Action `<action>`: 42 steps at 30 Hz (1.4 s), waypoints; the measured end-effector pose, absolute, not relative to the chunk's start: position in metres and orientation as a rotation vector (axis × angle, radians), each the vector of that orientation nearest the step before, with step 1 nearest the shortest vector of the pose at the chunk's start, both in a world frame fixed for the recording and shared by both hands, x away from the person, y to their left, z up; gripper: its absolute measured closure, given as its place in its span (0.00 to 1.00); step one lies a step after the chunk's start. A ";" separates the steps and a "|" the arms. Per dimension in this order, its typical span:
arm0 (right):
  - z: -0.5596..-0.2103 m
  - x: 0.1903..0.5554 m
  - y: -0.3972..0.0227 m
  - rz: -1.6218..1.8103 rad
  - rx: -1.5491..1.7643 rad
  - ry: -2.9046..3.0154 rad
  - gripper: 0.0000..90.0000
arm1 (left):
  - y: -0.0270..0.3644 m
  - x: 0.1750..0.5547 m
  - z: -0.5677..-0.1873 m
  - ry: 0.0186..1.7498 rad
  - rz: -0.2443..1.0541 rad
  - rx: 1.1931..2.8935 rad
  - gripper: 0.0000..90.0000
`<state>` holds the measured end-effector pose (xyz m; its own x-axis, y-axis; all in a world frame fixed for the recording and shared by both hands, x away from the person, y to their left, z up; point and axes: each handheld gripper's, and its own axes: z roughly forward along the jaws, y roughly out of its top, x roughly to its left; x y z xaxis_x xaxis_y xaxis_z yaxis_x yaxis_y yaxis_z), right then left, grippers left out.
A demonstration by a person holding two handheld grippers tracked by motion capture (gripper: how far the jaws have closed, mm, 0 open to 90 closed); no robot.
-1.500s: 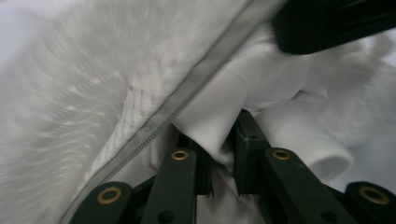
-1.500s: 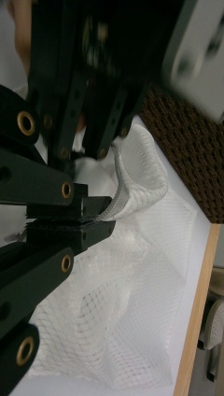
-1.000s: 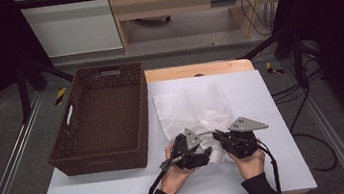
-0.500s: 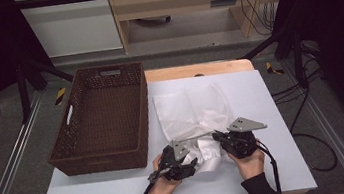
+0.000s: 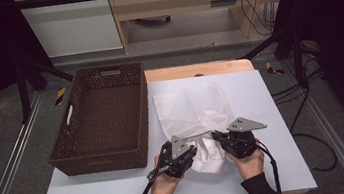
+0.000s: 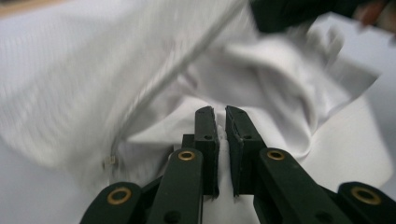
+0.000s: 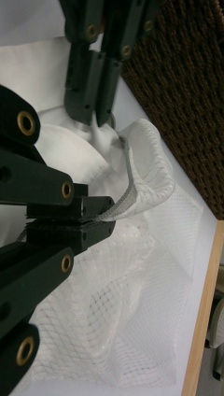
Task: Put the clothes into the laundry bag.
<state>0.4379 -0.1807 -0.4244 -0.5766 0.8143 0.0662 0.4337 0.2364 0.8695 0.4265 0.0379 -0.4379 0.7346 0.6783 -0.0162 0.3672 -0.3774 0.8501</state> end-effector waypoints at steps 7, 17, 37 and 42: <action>-0.421 0.436 -0.182 1.310 1.146 2.103 0.98 | 0.006 0.451 -0.447 0.782 0.512 2.061 0.91; -0.421 0.436 -0.183 1.307 1.148 2.104 0.98 | -0.002 0.470 -0.473 0.828 0.558 2.092 0.84; -0.422 0.437 -0.183 1.294 1.152 2.099 0.98 | 0.021 0.391 -0.456 0.687 0.272 2.110 0.29; -0.421 0.437 -0.184 1.295 1.153 2.099 0.98 | -0.005 0.405 -0.478 0.726 0.313 2.157 0.36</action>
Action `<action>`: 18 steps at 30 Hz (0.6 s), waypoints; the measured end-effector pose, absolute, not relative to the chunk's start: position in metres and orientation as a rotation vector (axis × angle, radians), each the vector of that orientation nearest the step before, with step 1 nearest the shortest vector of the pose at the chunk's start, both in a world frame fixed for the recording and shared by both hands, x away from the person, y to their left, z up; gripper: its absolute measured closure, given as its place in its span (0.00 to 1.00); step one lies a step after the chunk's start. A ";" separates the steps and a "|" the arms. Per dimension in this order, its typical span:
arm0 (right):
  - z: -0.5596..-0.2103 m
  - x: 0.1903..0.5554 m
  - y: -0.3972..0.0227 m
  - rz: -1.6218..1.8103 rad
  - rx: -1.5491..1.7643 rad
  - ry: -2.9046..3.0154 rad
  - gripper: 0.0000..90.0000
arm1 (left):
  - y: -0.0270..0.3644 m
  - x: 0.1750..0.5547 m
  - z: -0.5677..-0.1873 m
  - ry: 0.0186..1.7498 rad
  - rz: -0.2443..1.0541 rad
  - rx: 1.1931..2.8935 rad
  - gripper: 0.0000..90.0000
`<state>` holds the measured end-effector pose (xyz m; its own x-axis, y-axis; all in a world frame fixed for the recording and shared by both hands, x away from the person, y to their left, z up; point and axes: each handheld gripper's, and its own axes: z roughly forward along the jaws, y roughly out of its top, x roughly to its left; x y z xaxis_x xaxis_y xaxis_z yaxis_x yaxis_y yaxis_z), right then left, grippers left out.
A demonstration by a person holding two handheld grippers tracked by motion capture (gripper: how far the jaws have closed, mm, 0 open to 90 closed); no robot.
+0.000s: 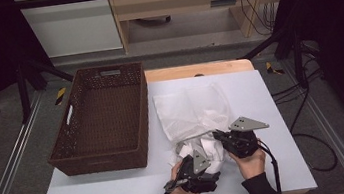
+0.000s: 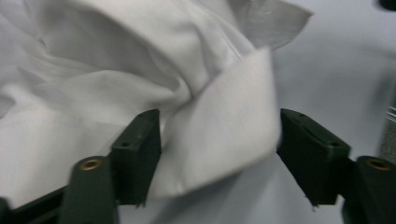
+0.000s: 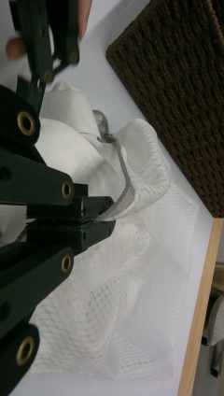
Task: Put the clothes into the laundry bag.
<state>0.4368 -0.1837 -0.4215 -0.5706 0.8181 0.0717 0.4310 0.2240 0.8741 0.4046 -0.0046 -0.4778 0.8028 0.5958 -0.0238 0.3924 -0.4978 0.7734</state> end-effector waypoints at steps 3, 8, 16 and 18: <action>-0.421 0.437 -0.184 1.297 1.152 2.100 0.98 | -0.008 0.413 -0.482 0.730 0.318 2.140 0.60; -0.420 0.437 -0.185 1.301 1.156 2.097 0.98 | -0.004 0.410 -0.464 0.708 0.349 2.106 0.85; -0.417 0.436 -0.185 1.313 1.144 2.085 0.98 | -0.004 0.431 -0.451 0.757 0.420 2.104 0.88; -0.417 0.435 -0.185 1.314 1.144 2.084 0.98 | -0.009 0.448 -0.462 0.801 0.448 2.111 0.86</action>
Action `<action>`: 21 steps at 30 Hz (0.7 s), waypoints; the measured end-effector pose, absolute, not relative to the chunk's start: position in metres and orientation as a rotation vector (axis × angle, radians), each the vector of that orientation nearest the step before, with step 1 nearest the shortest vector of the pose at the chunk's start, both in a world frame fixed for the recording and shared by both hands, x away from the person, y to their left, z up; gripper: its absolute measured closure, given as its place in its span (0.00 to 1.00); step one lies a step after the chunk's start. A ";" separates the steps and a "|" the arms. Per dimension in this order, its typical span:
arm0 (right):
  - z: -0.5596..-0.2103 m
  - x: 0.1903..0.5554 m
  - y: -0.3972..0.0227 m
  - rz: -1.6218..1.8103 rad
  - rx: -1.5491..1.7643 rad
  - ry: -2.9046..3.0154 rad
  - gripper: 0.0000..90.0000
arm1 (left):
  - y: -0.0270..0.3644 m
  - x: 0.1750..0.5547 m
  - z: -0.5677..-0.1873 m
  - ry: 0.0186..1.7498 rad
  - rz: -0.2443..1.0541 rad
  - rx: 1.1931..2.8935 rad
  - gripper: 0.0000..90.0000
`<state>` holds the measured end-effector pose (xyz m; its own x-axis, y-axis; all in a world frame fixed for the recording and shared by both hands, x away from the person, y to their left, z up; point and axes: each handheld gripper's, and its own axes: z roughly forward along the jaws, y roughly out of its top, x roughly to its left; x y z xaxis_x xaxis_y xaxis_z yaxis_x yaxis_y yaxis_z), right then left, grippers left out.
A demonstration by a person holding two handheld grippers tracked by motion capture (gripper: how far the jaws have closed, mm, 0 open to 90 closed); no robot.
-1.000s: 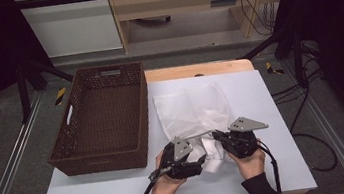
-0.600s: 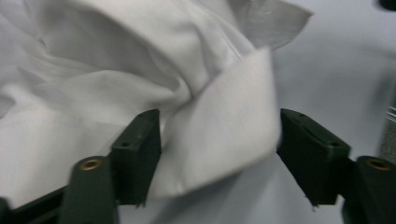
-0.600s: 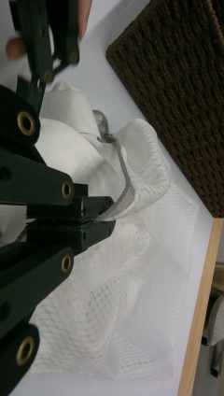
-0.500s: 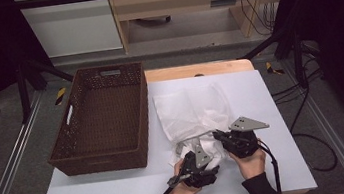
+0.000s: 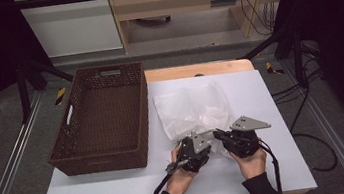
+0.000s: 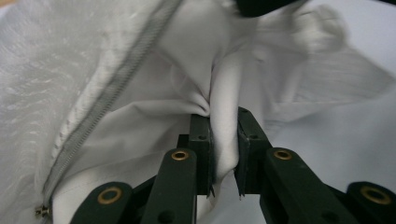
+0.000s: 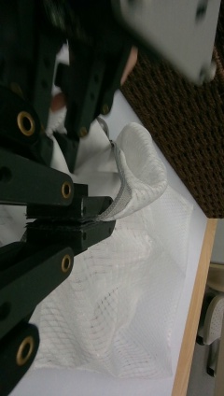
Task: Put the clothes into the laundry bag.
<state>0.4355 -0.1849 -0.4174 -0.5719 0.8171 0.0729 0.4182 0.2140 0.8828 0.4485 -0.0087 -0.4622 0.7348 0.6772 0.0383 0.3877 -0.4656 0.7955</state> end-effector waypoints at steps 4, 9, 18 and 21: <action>-0.418 0.435 -0.185 1.314 1.145 2.090 0.98 | -0.009 0.462 -0.474 0.825 0.444 2.097 0.75; -0.420 0.436 -0.186 1.308 1.153 2.094 0.98 | -0.002 0.463 -0.475 0.829 0.443 2.061 0.61; -0.420 0.437 -0.186 1.301 1.155 2.093 0.98 | 0.030 0.426 -0.451 0.760 0.444 2.116 0.35; -0.420 0.437 -0.186 1.301 1.158 2.091 0.98 | 0.050 0.416 -0.447 0.765 0.446 2.114 0.34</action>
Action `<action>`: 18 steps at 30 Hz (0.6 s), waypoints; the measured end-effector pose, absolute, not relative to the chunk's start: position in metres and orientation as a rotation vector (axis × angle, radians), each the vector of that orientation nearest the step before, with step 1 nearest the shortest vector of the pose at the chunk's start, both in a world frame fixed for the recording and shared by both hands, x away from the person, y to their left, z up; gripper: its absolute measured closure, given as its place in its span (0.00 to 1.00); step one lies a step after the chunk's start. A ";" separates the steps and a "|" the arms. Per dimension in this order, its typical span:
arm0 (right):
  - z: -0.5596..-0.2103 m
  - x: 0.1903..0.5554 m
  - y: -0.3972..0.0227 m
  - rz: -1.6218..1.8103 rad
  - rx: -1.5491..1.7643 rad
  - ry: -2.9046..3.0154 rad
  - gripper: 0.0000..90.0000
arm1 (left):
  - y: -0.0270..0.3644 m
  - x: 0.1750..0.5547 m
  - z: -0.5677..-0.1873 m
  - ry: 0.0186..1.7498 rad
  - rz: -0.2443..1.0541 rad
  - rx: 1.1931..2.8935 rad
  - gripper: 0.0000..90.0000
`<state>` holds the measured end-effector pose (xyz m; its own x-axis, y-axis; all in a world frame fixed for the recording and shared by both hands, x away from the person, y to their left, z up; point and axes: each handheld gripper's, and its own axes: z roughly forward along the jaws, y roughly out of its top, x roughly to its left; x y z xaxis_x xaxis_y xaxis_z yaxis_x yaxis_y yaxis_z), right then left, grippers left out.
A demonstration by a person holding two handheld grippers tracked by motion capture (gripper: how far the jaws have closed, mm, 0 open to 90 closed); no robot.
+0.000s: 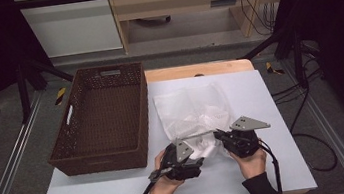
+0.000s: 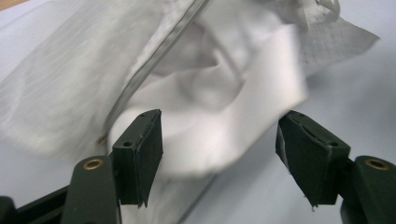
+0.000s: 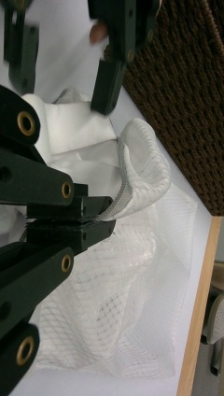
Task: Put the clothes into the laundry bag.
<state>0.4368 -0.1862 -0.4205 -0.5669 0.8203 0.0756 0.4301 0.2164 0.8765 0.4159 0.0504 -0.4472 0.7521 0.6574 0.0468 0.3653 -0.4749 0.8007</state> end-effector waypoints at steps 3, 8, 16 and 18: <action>-0.420 0.437 -0.186 1.303 1.161 2.090 0.98 | 0.069 0.413 -0.453 0.816 0.473 2.125 0.34; -0.421 0.437 -0.186 1.301 1.161 2.093 0.98 | 0.086 0.424 -0.477 0.927 0.468 2.148 0.39; -0.421 0.437 -0.186 1.305 1.161 2.094 0.98 | 0.094 0.430 -0.485 0.930 0.454 2.121 0.79; -0.421 0.437 -0.186 1.300 1.163 2.094 0.98 | 0.092 0.428 -0.484 0.911 0.450 2.137 0.90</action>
<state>0.4369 -0.1859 -0.4212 -0.5660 0.8206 0.0790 0.4345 0.2155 0.8745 0.4276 0.0923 -0.4844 0.6840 0.7290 0.0248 0.4629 -0.4601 0.7577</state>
